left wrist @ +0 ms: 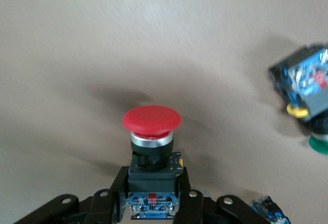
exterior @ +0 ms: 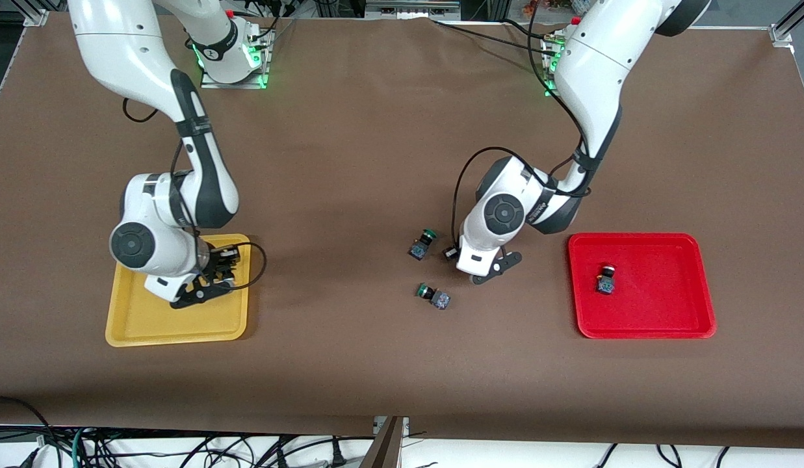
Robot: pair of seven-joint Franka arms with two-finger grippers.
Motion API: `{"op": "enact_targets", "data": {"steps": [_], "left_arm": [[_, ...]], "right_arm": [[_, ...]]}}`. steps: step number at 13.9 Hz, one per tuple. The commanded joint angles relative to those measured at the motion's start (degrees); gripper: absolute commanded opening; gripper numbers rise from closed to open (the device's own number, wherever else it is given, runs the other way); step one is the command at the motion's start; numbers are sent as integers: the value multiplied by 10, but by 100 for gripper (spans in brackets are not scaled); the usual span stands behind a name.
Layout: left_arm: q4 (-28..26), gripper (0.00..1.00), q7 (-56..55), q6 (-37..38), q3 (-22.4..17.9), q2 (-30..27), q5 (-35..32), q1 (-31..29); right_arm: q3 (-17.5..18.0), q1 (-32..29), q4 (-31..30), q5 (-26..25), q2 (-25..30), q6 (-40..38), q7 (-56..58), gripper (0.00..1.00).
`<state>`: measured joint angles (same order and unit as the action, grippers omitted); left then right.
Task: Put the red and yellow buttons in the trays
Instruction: 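Carry the yellow button to the yellow tray while the left gripper carries red, then release the yellow button with the right gripper while the left gripper lowers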
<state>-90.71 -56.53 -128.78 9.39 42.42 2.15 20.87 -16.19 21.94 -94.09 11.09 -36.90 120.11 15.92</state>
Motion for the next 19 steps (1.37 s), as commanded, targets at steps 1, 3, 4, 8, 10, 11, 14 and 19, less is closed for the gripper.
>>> {"op": "enact_targets", "data": {"steps": [1,3,4,8,10,11,14,19], "left_arm": [[7,17,86,79,3,-45,0,-52],[20,20,164,137,1,-63,0,-84],[21,20,207,156,-1,-70,-1,-100],[20,22,416,189,-2,-85,-2,-191],[19,22,517,189,-3,-84,-3,-230],[17,23,560,188,-3,-81,-3,-250],[14,23,664,180,-3,-71,-50,-292],[11,25,764,100,-2,-34,-197,-310]], "right_arm": [[3,0,-17,34,22,0,3,100],[3,0,-4,44,25,-16,-6,100],[4,0,7,44,32,-26,-21,100],[5,26,8,30,117,-65,-114,100],[5,36,9,-20,170,-95,-116,100],[6,36,8,-39,201,-101,-114,100],[2,35,3,-41,285,-184,-135,100],[-9,33,-4,-61,358,-252,-164,100]]}}
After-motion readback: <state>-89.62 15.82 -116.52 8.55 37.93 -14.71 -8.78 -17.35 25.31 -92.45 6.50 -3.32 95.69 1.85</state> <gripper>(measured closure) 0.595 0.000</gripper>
